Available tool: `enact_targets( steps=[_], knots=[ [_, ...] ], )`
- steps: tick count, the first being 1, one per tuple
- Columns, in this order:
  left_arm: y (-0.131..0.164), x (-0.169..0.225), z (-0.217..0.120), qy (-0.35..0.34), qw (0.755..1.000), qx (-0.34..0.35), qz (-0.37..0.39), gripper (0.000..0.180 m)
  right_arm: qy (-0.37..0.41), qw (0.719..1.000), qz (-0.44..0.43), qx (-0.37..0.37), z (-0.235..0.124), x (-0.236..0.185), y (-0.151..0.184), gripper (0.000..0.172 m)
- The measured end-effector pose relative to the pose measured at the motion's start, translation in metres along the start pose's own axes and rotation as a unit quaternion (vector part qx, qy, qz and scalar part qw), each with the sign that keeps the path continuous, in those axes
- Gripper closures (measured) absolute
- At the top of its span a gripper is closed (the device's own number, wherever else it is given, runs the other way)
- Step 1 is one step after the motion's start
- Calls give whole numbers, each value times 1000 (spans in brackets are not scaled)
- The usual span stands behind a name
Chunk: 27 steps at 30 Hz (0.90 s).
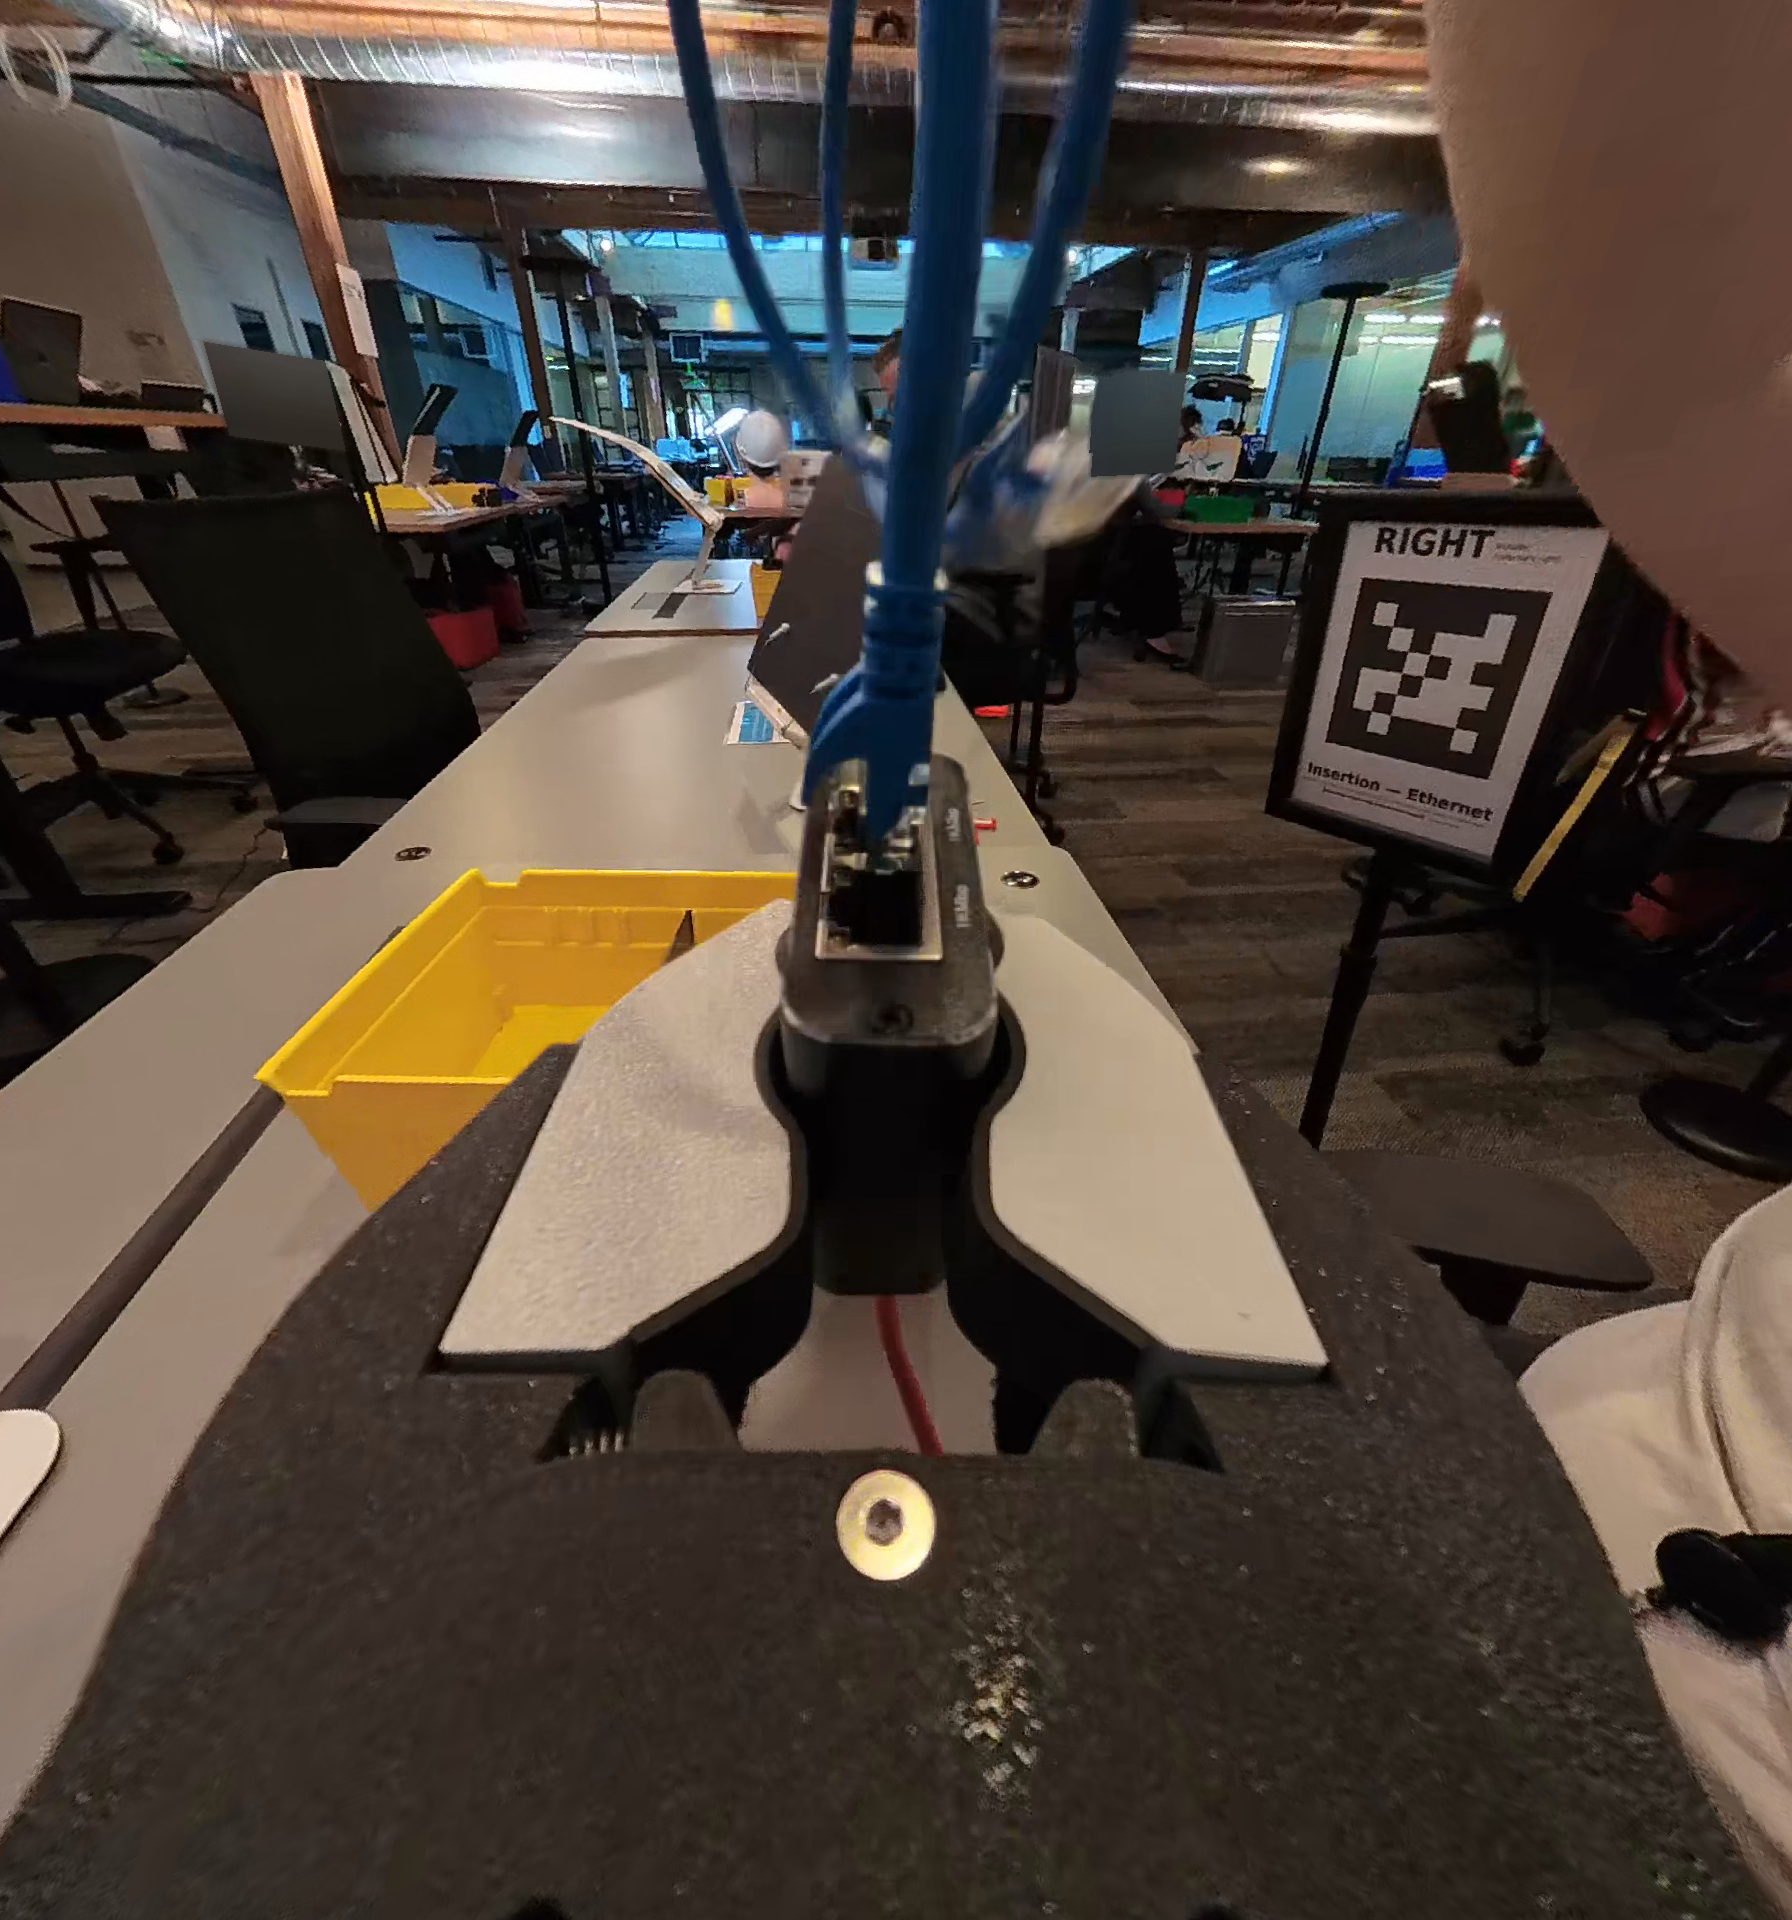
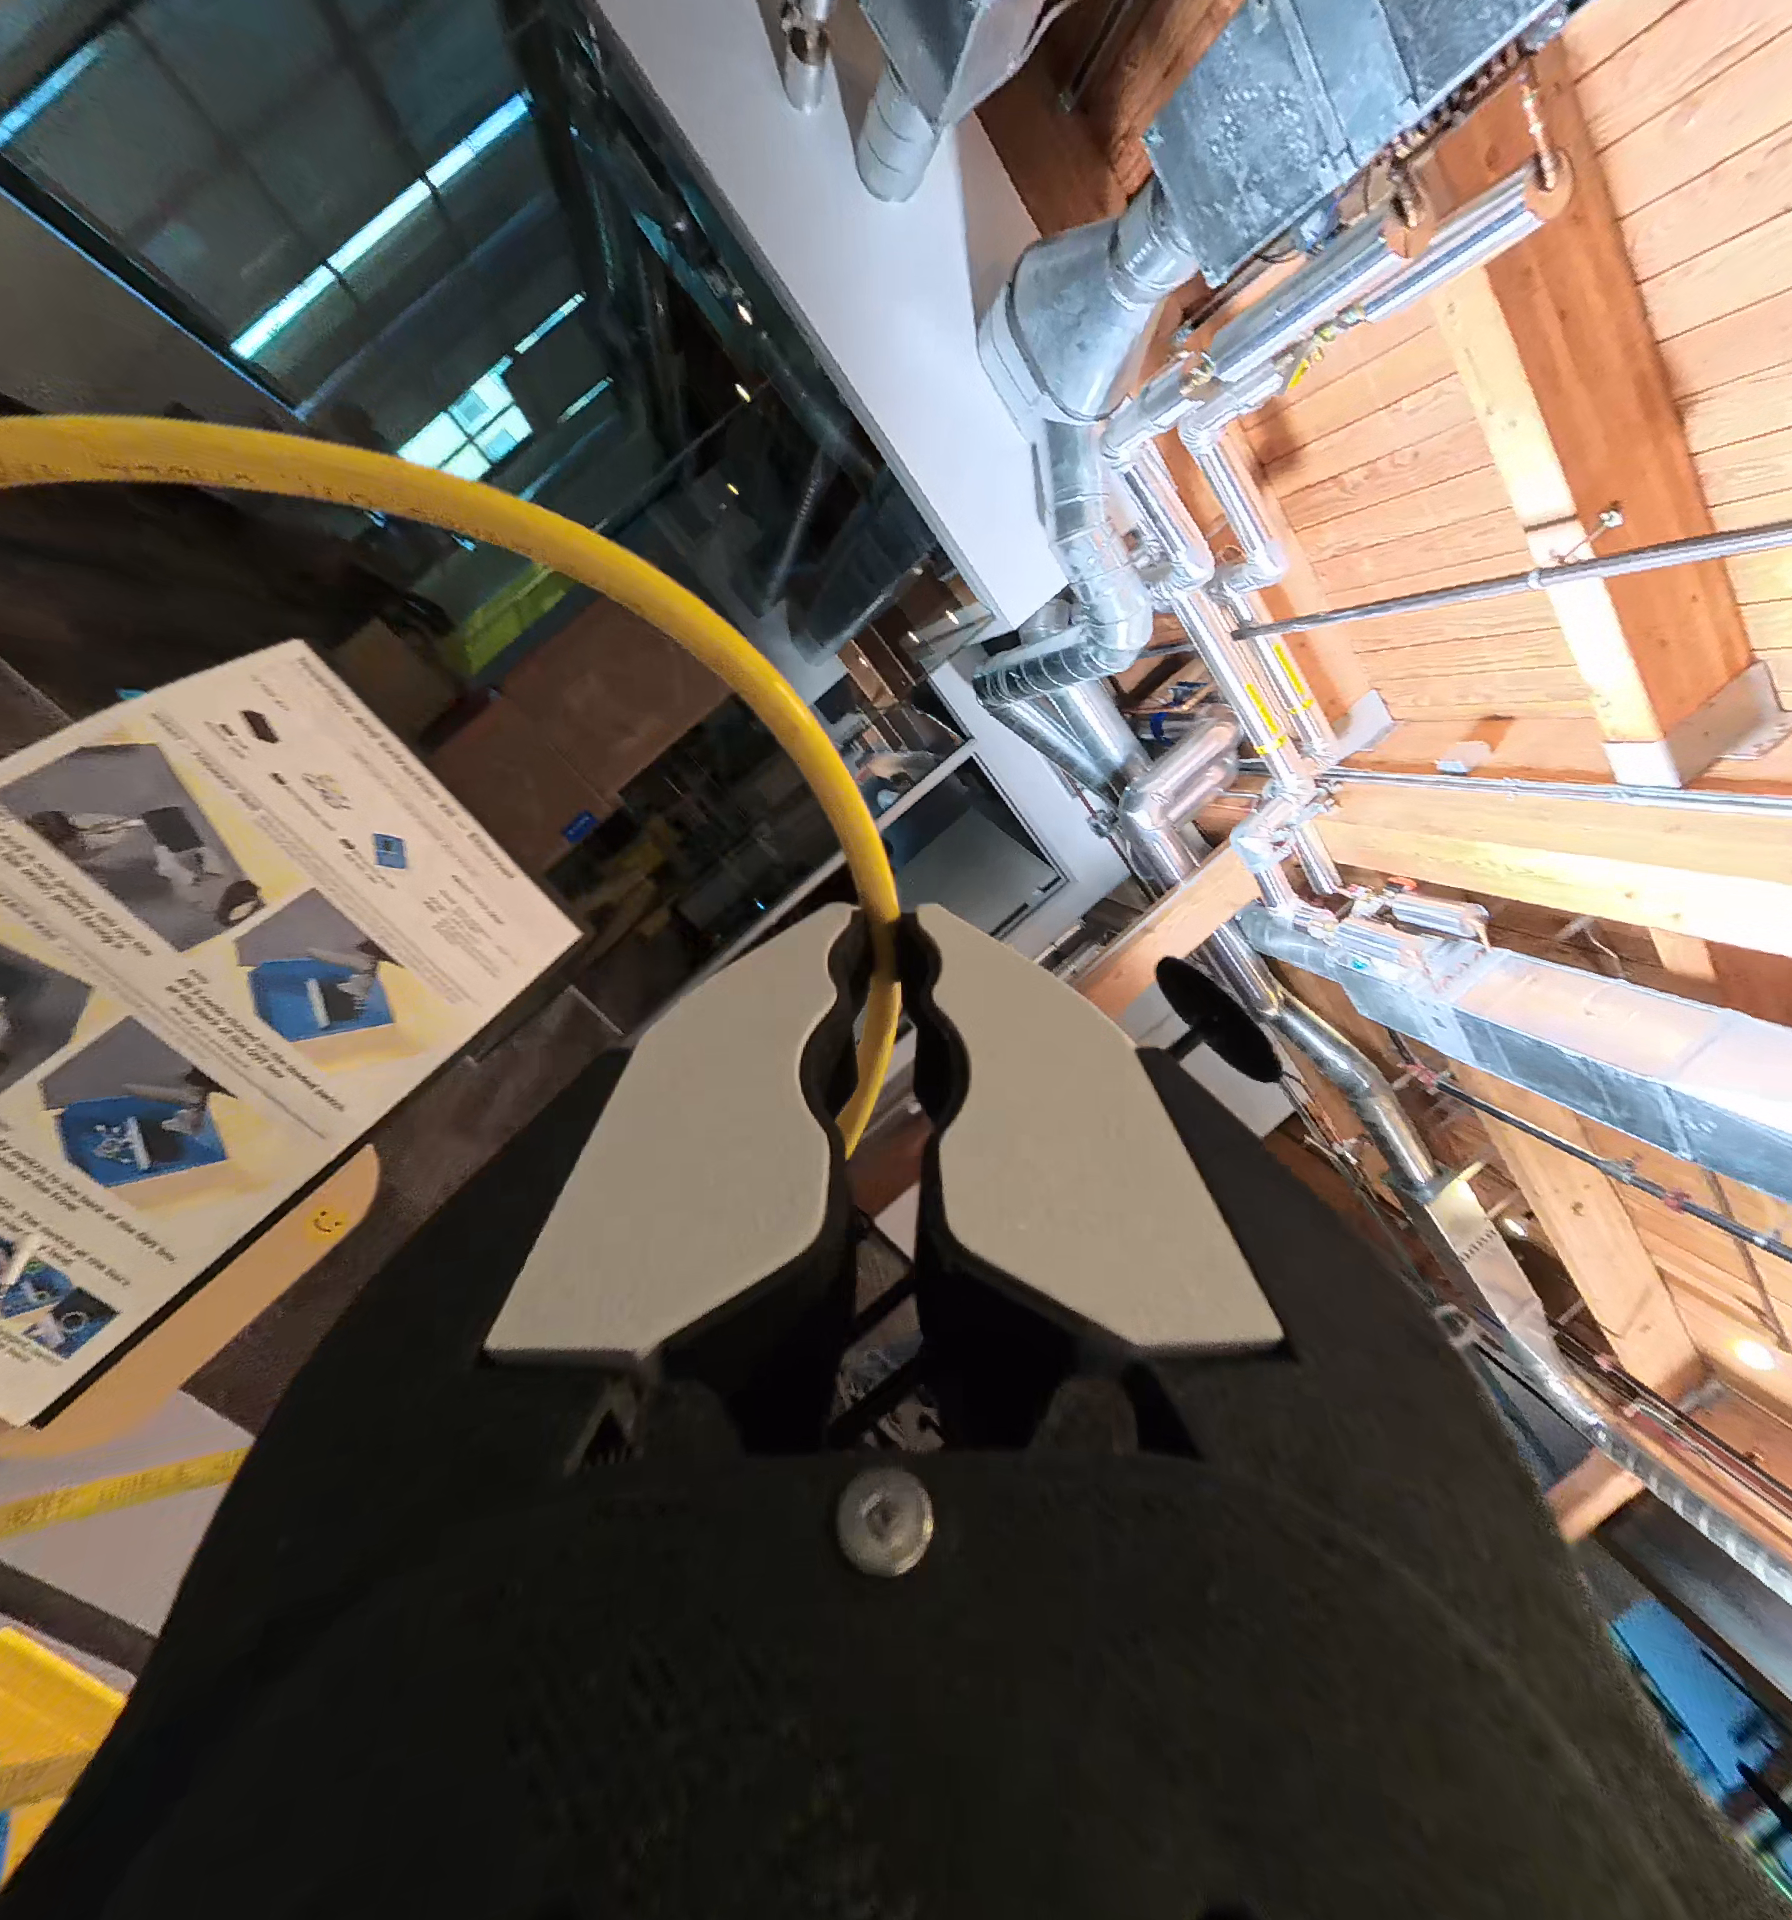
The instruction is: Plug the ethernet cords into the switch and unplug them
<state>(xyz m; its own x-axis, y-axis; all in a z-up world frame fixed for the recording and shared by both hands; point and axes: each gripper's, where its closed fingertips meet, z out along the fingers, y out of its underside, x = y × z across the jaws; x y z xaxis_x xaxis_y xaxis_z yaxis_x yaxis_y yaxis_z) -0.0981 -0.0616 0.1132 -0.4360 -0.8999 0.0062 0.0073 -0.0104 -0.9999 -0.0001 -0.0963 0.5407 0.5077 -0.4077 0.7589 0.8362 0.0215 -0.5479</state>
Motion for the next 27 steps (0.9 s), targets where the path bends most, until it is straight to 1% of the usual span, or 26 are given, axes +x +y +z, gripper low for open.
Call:
enact_targets(
  steps=[6,12,14,15,16,18,21,24,27],
  knots=[
    [-1,0,0,11,1000,10,-18,154,45,999,-2,-27,-12,55,-20,165],
    [-9,-6,-12,-3,1000,26,-14,154,98,994,32,-40,-39,118,-26,165],
    [-13,-9,-17,-8,999,34,-15,154,91,994,58,-32,-46,128,-25,165],
    [-15,-10,-19,-10,999,39,-15,154,75,994,72,-29,-47,124,-22,165],
    [-18,-10,-22,-12,999,45,-14,154,55,994,85,-32,-47,116,-17,165],
    [-25,-11,-30,-22,998,56,-6,154,-2,994,102,-33,-45,82,-4,165],
    [-38,-15,-49,-64,996,61,26,154,-104,987,114,-38,-46,3,26,166],
    [-49,-21,-72,-118,989,61,58,155,-181,976,111,-51,-53,-79,69,165],
    [-55,-23,-82,-130,987,73,56,154,-252,958,132,-44,-65,-154,107,165]
  ],
)
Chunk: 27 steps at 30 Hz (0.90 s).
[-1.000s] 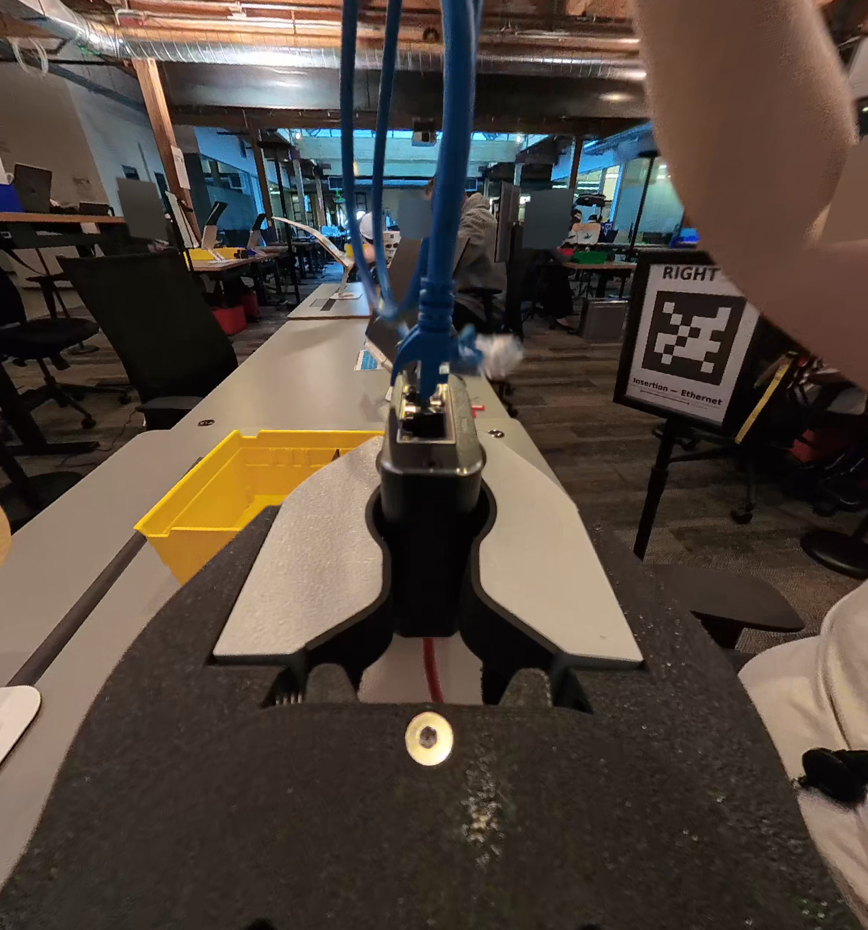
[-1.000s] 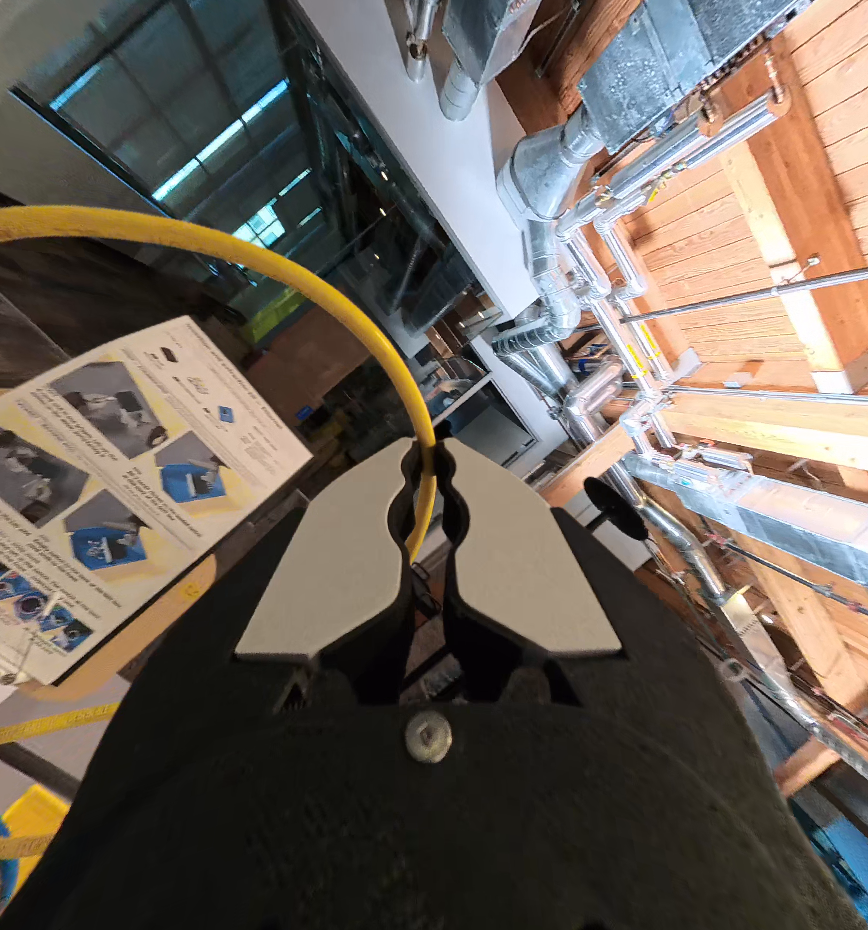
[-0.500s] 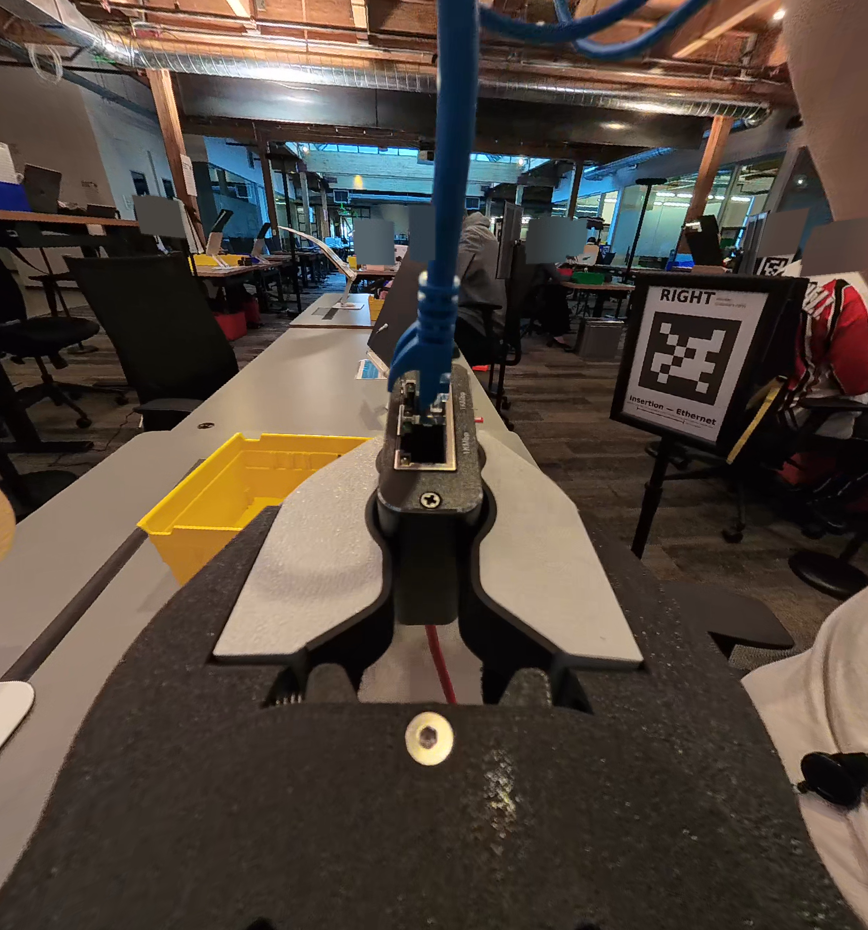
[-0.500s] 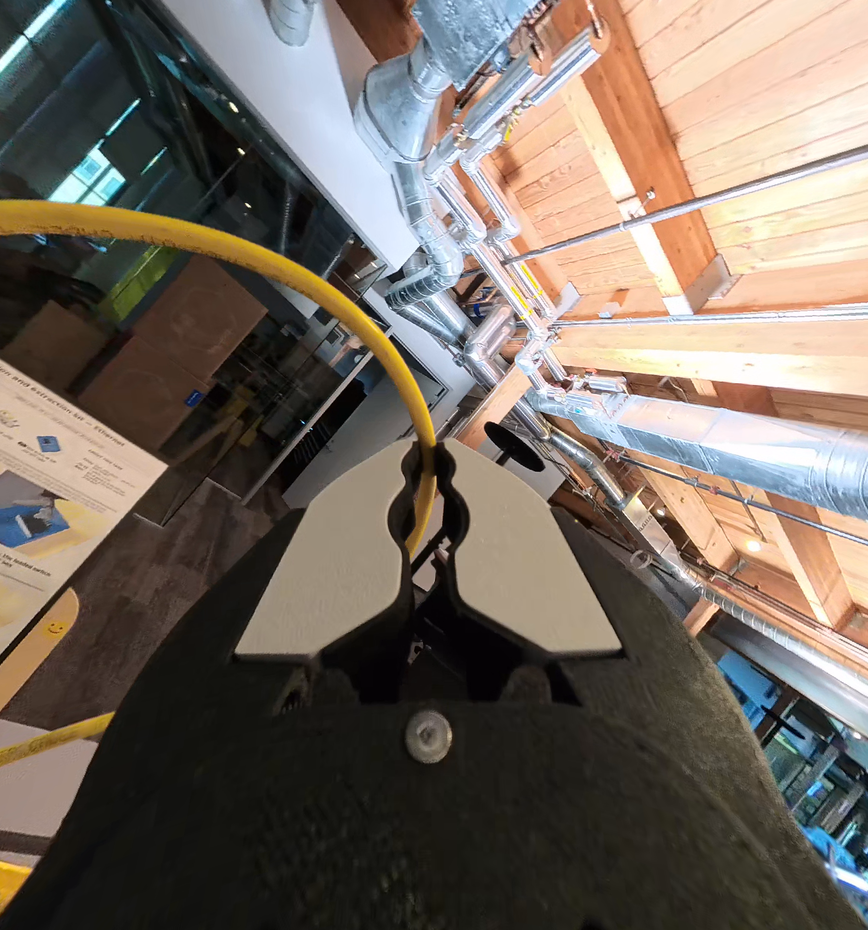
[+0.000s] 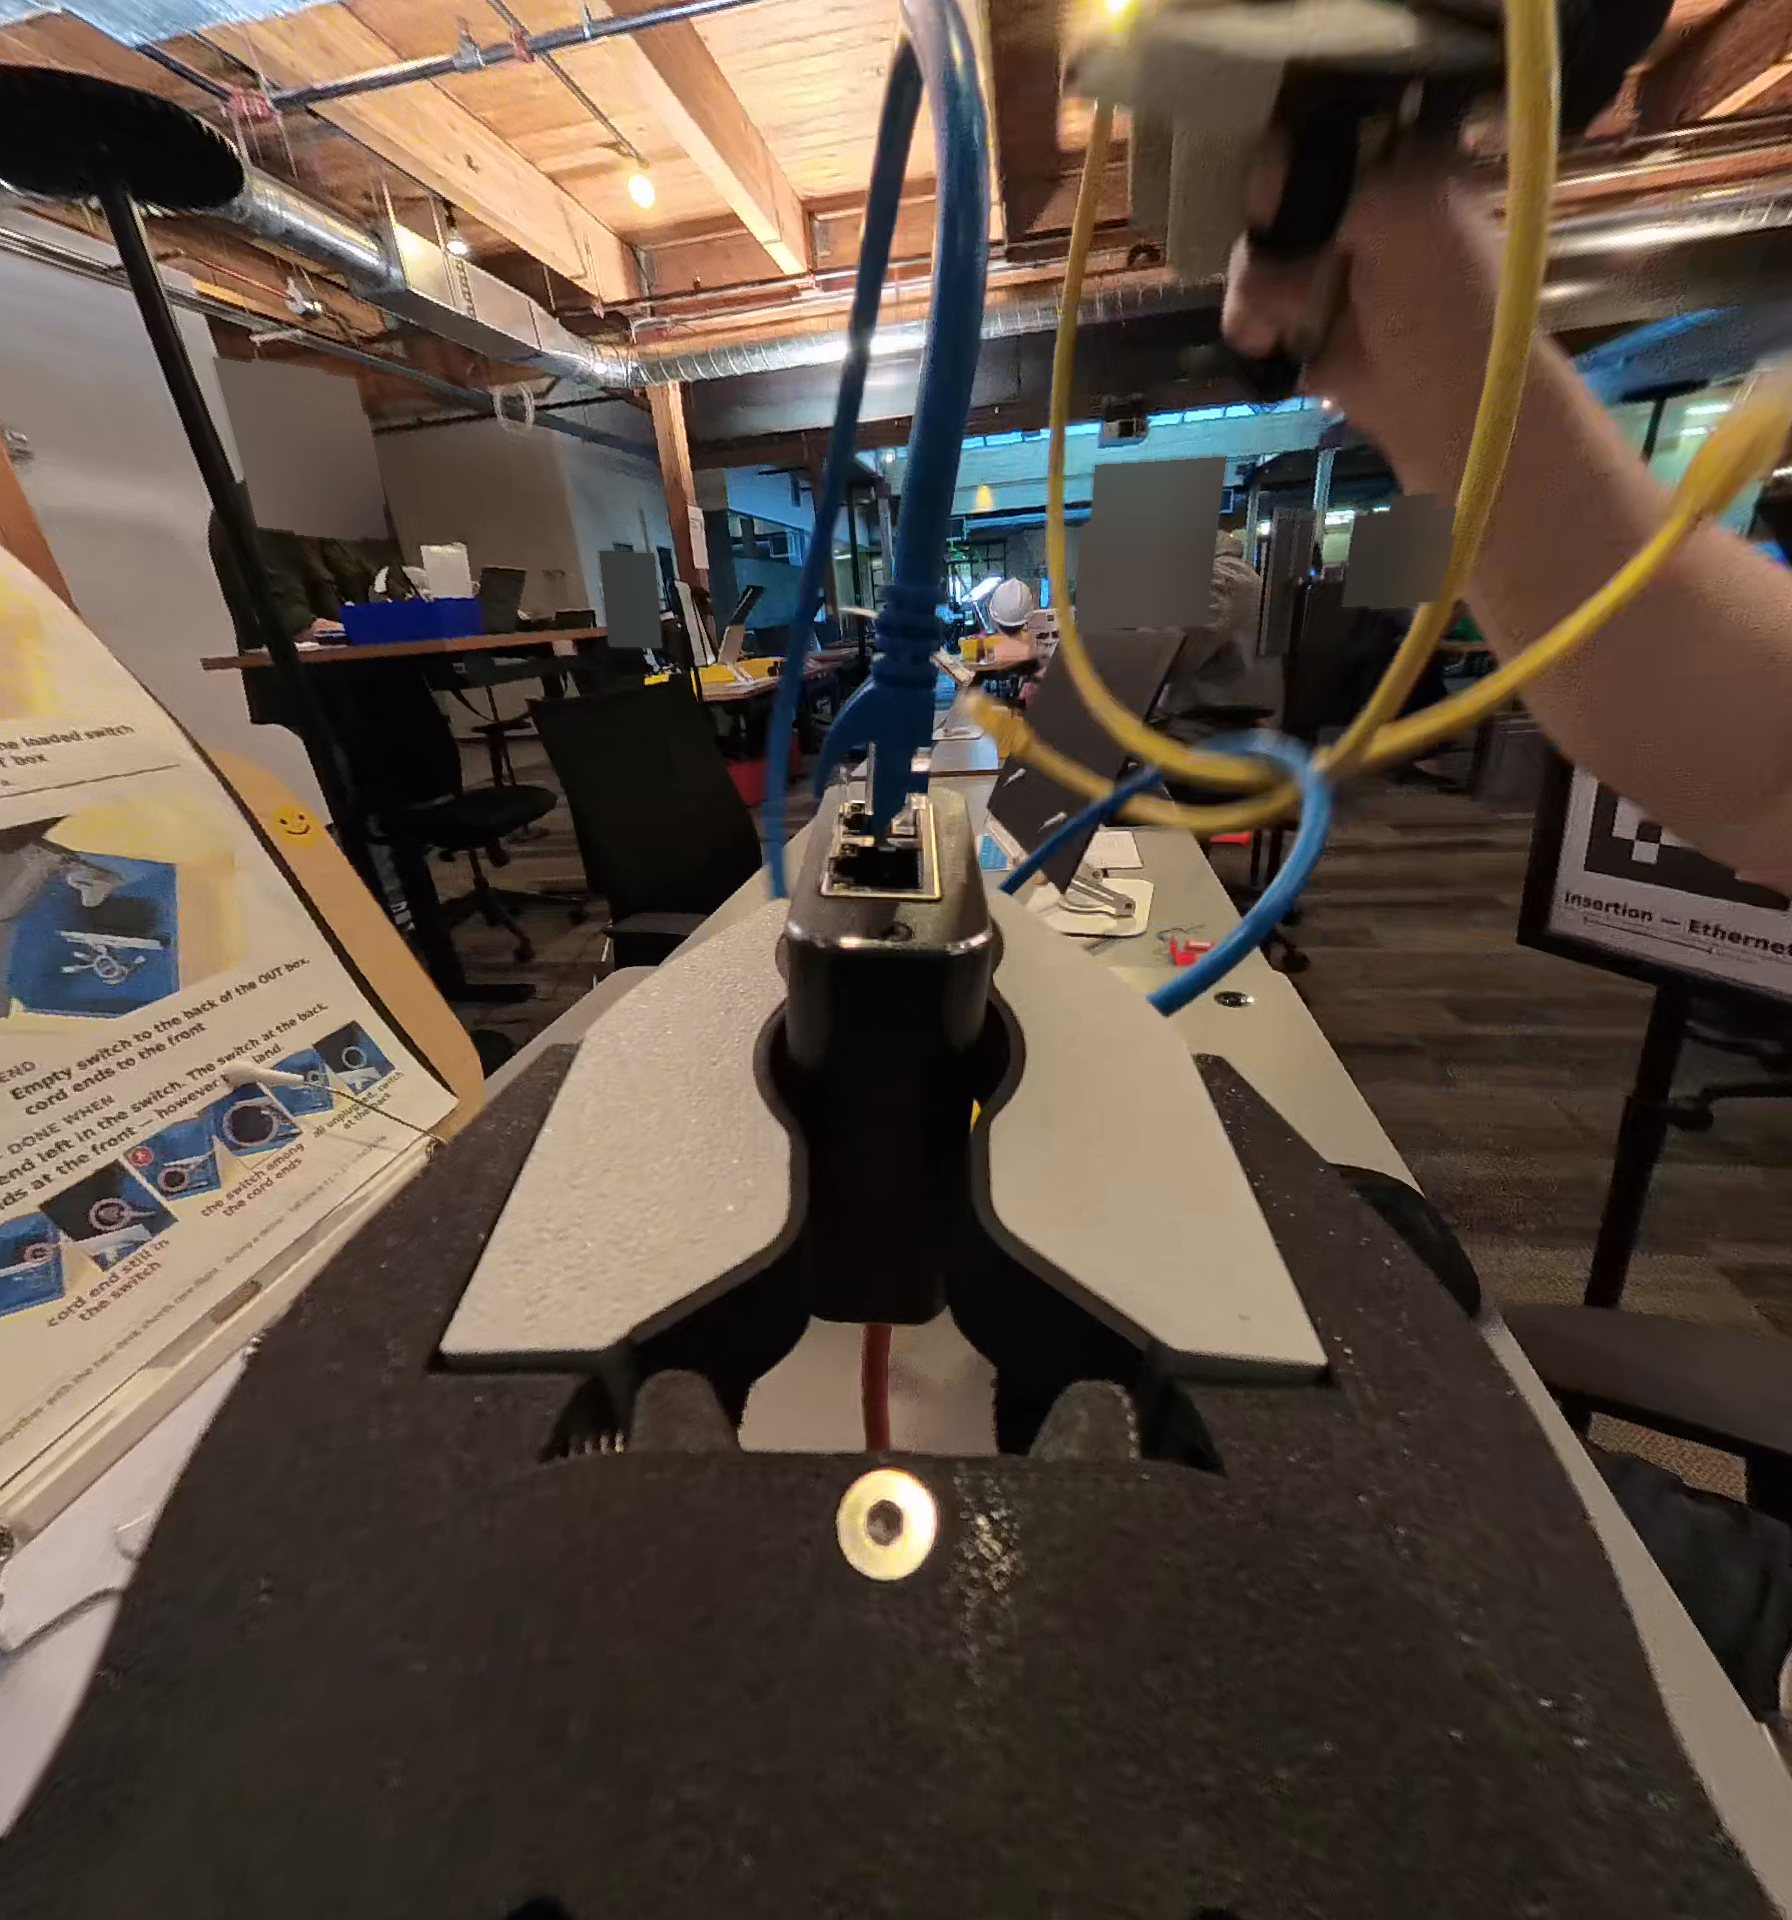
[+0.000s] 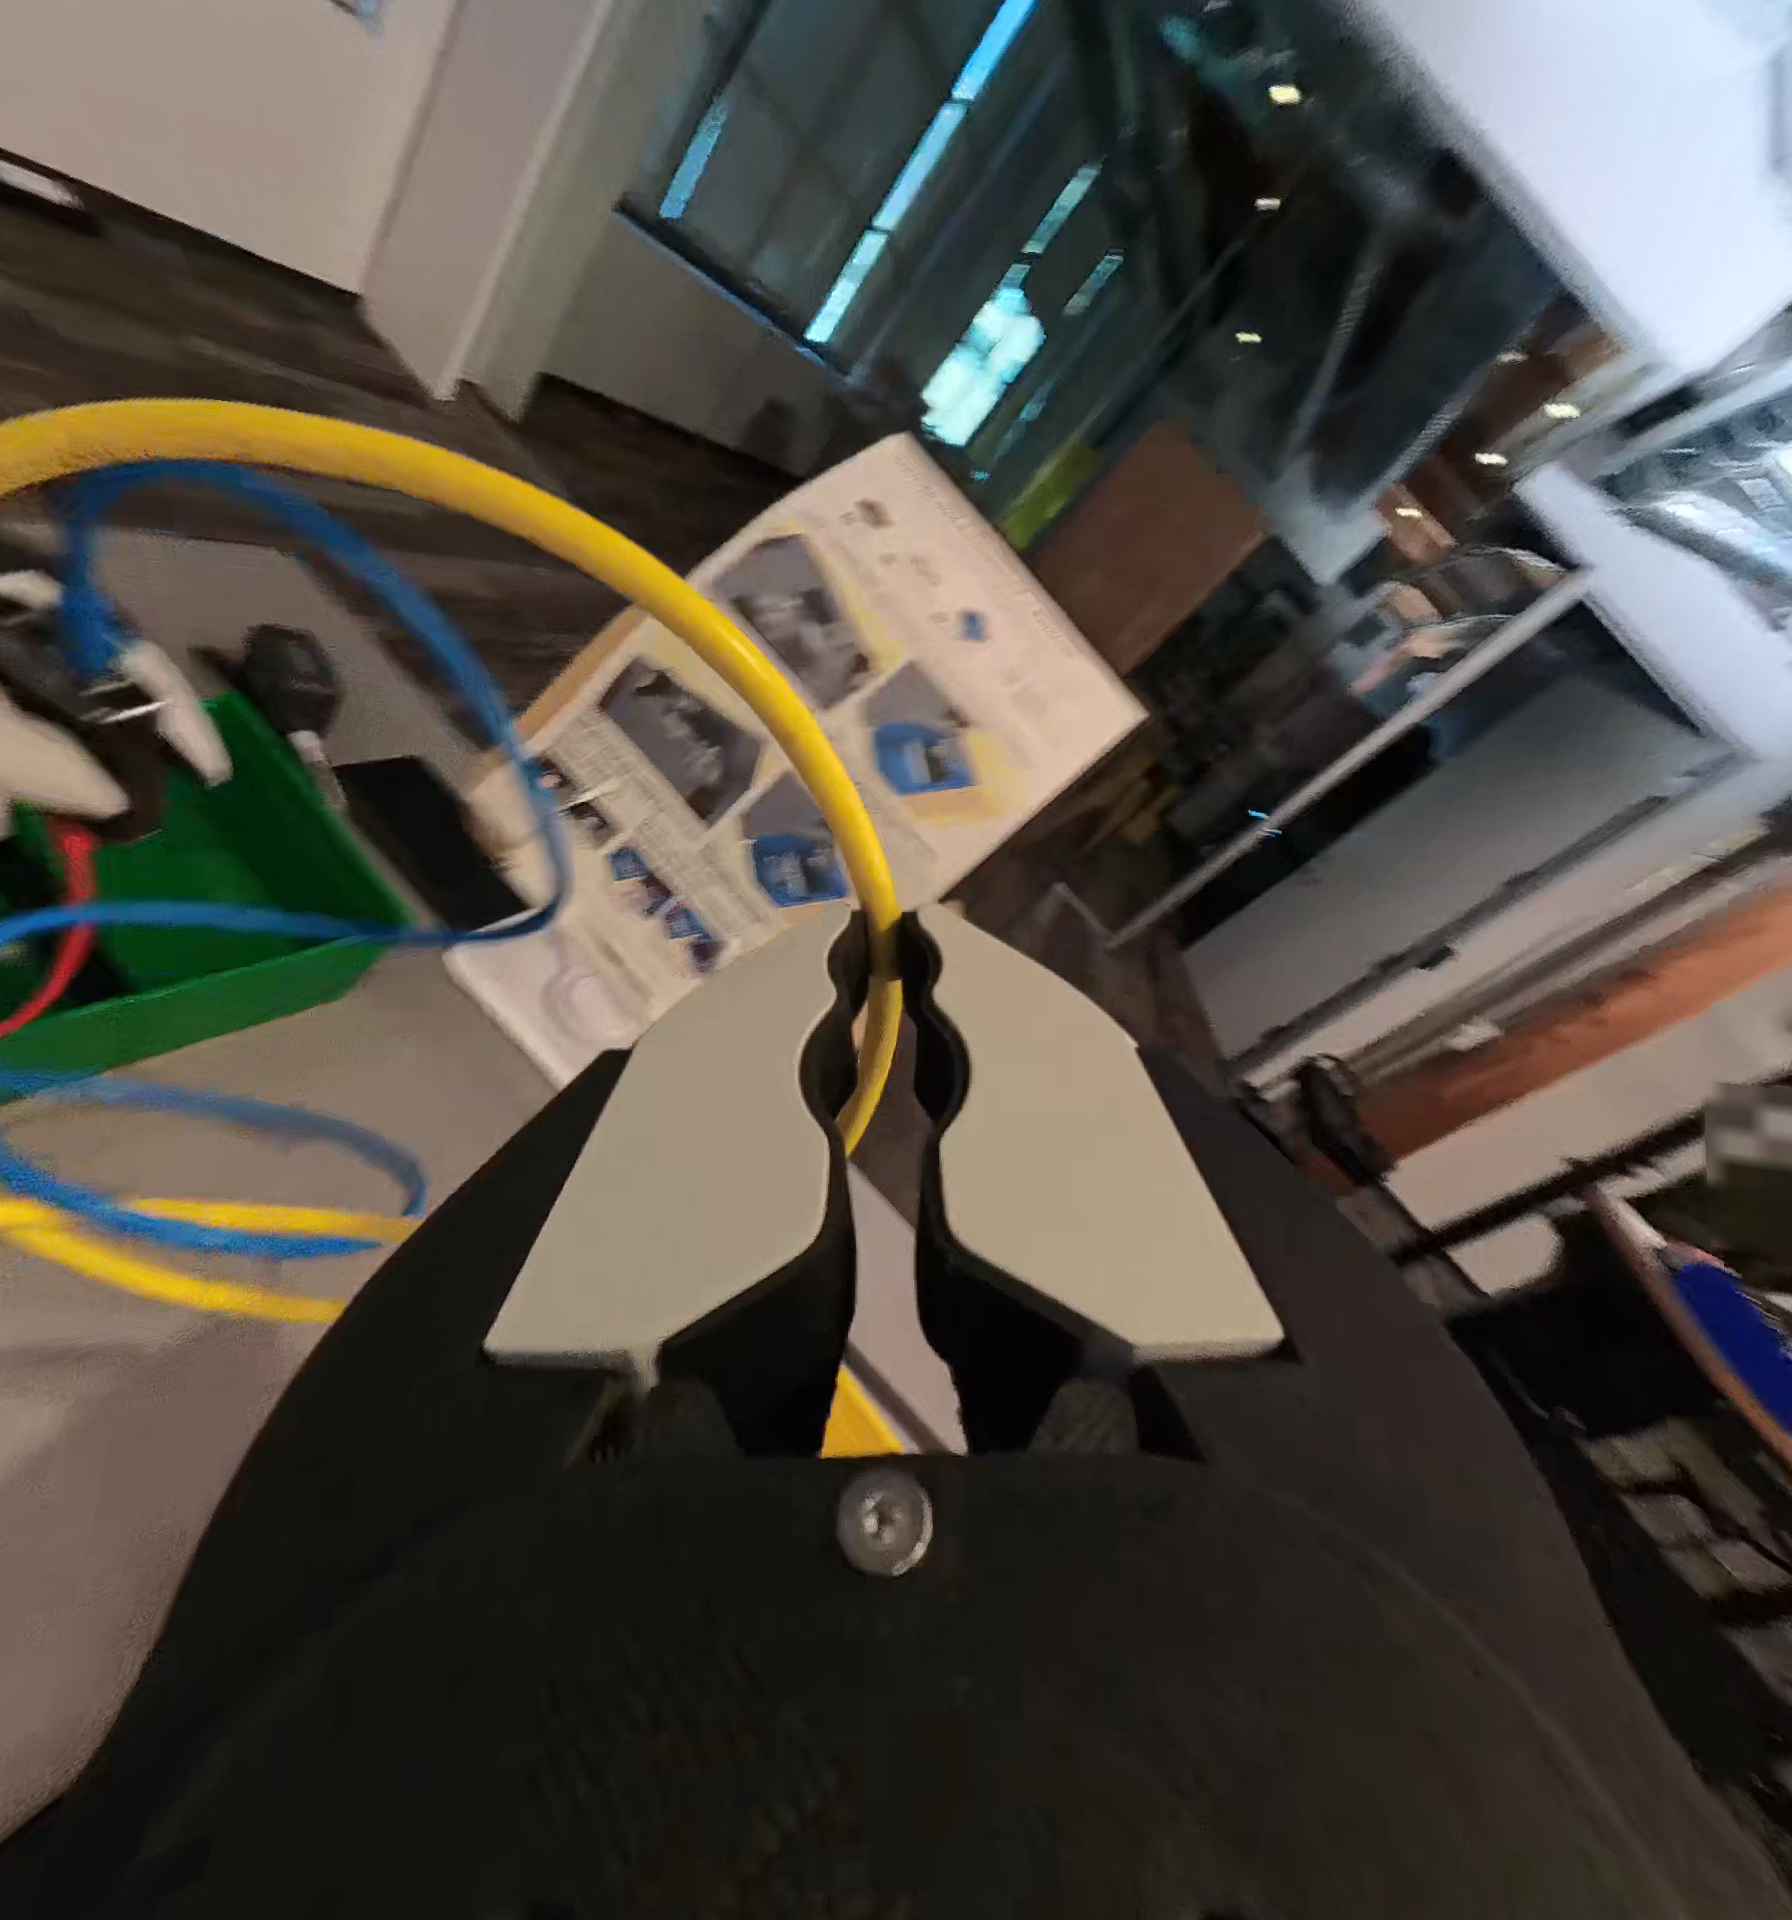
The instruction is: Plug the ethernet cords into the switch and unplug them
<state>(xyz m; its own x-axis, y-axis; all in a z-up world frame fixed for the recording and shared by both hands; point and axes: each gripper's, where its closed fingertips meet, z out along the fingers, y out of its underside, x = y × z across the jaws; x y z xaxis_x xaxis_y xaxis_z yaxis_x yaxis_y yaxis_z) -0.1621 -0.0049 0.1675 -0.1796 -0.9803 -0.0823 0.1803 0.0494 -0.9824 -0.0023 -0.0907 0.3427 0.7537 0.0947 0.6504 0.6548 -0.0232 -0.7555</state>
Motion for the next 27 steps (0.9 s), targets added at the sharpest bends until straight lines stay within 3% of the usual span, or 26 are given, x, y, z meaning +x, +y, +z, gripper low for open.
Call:
enact_targets(
  steps=[6,8,11,15,18,25,27],
  knots=[
    [30,-11,15,-25,998,-63,18,154,-124,990,-61,-25,28,-119,101,165],
    [39,-10,22,-17,997,-73,14,154,-205,974,-95,-19,26,-170,130,165],
    [51,-10,28,-7,996,-93,12,154,-254,956,-145,-34,23,-229,174,165],
    [59,-9,31,-2,993,-113,23,154,-325,933,-149,-36,15,-297,211,165],
    [66,-7,33,-6,989,-138,49,151,-349,923,-157,-47,12,-320,231,165],
    [79,-18,29,-53,971,-199,125,154,-352,902,-187,-169,36,-337,297,164],
    [83,-23,27,-65,966,-211,135,151,-360,895,-184,-186,43,-338,305,155]
  ],
)
